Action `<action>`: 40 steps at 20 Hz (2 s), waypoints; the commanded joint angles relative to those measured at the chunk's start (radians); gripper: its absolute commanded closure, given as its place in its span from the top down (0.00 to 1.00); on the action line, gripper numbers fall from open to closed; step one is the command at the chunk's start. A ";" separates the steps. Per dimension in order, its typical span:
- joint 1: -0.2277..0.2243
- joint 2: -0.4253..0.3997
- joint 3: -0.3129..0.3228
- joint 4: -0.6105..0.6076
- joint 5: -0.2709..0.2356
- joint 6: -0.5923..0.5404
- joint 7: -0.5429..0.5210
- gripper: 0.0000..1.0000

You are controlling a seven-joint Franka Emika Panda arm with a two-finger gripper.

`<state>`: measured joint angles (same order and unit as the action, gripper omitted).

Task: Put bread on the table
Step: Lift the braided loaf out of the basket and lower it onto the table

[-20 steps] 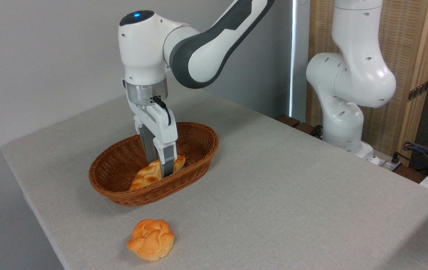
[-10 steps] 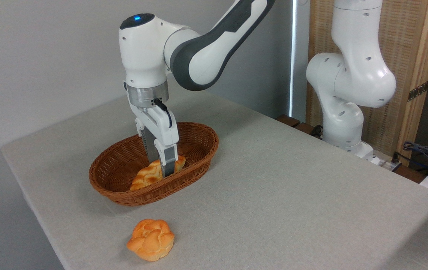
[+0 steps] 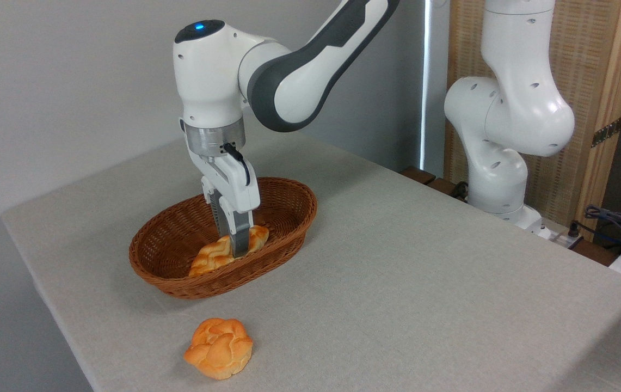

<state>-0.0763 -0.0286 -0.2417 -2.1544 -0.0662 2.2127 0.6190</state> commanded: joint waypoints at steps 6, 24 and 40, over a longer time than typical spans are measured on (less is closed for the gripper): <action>-0.005 -0.001 -0.001 0.226 -0.089 -0.295 -0.013 0.35; -0.003 -0.134 0.358 0.156 0.103 -0.475 0.317 0.38; -0.028 -0.073 0.358 0.053 0.126 -0.317 0.306 1.00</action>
<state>-0.0978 -0.0854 0.1101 -2.0981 0.0466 1.8875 0.9311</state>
